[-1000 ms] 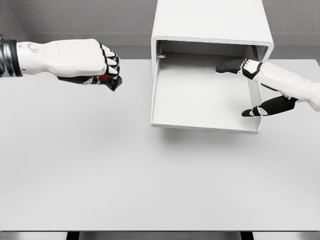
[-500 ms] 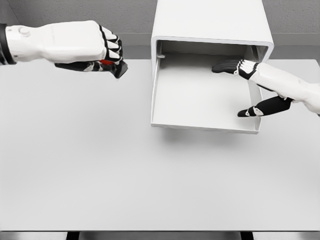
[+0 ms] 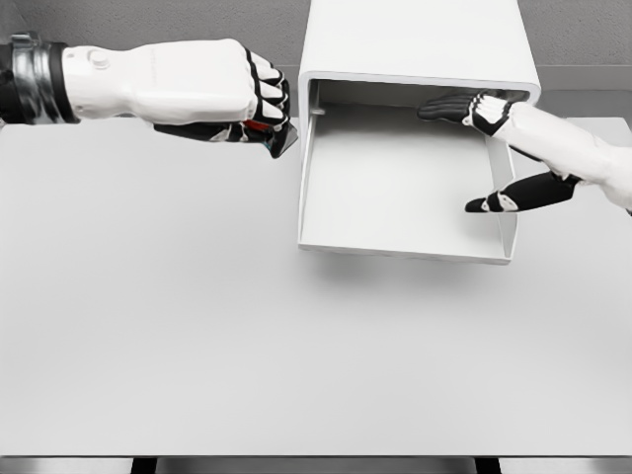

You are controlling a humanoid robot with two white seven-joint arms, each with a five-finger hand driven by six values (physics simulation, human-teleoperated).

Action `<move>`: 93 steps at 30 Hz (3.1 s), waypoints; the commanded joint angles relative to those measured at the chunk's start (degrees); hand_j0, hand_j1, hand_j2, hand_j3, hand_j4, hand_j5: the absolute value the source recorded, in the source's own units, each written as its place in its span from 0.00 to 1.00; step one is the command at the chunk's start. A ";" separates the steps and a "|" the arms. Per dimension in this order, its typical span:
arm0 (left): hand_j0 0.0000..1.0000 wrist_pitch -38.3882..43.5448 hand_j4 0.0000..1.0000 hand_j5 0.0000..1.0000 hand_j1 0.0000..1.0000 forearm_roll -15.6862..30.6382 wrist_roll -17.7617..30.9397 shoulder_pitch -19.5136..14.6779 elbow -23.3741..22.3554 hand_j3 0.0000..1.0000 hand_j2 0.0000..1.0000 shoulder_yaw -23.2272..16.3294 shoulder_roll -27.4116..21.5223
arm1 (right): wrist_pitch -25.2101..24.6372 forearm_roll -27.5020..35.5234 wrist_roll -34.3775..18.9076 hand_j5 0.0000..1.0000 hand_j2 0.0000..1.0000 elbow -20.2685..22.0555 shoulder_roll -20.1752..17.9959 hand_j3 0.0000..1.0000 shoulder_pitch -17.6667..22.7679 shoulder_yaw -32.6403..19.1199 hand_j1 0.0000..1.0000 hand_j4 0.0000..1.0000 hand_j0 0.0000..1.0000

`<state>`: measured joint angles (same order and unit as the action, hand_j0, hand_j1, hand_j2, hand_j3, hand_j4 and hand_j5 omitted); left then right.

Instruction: Slide open multi-storey tabletop storage cabinets and put open load switch and slide close multi-storey tabletop storage cabinets

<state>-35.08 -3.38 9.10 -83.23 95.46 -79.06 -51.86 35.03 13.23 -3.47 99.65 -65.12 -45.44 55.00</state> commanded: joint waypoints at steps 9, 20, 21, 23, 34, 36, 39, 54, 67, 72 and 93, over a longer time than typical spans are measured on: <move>0.38 0.08 0.38 0.38 0.38 0.21 -0.14 -0.18 -0.89 0.38 0.38 0.22 4.93 | -0.03 0.22 -3.47 1.00 1.00 0.10 0.43 1.00 0.09 0.37 1.00 1.00 1.00; 0.38 0.08 0.38 0.38 0.38 -0.23 -1.19 -0.09 -5.37 0.38 0.38 0.14 11.87 | -0.03 0.31 -3.03 1.00 1.00 0.10 0.78 1.00 0.09 0.72 1.00 1.00 1.00; 0.38 0.08 0.38 0.38 0.38 -0.31 -1.19 -0.09 -5.90 0.38 0.38 -0.04 12.57 | -0.03 0.39 -3.03 1.00 1.00 0.10 0.96 1.00 0.00 0.72 1.00 1.00 1.00; 0.38 0.08 0.38 0.38 0.38 -0.49 -1.19 -0.09 -6.86 0.38 0.38 -0.57 13.80 | -0.03 0.31 -3.03 1.00 1.00 0.10 1.66 1.00 0.00 0.72 1.00 1.00 1.00; 0.38 0.08 0.38 0.38 0.38 -2.42 -1.11 -0.09 -9.50 0.38 0.38 -3.73 16.35 | -0.03 0.39 -2.06 1.00 1.00 0.10 0.34 1.00 0.00 0.81 1.00 1.00 1.00; 0.38 0.08 0.38 0.38 0.38 -2.86 -1.11 -0.09 -10.03 0.38 0.38 -4.00 16.79 | -0.03 0.39 -1.19 1.00 1.00 0.10 0.34 1.00 -0.18 0.81 1.00 1.00 1.00; 0.38 0.08 0.38 0.38 0.38 -3.21 -1.11 -0.09 -10.91 0.38 0.38 -4.17 17.93 | -0.03 0.39 0.04 1.00 1.00 0.10 -1.50 1.00 -1.76 0.63 1.00 1.00 1.00; 0.38 0.08 0.38 0.38 0.38 -3.57 -1.11 0.09 -16.97 0.38 0.38 -5.84 25.84 | -0.03 0.48 2.24 1.00 1.00 0.01 -0.97 1.00 -14.33 14.26 1.00 1.00 1.00; 0.41 0.08 0.41 0.41 0.41 -3.65 -1.11 0.00 -18.82 0.41 0.41 -5.84 26.02 | -0.03 0.31 0.75 1.00 1.00 0.01 -0.18 1.00 -13.71 17.33 1.00 1.00 1.00; 0.51 0.08 0.51 0.51 0.51 -3.65 -1.11 0.09 -18.73 0.51 0.51 -5.75 26.02 | -0.03 0.22 -0.57 1.00 1.00 0.10 -0.80 1.00 -14.15 17.42 1.00 1.00 1.00; 0.98 0.08 0.98 0.98 0.98 -3.48 -1.19 0.18 -17.59 0.98 0.98 -5.23 25.23 | -0.03 0.22 -0.04 1.00 1.00 -0.07 -1.76 1.00 -13.98 16.81 1.00 1.00 1.00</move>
<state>-35.05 -7.24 7.96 -82.97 77.56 -84.39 -26.48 35.03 13.02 -3.52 99.65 -66.45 -59.33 71.94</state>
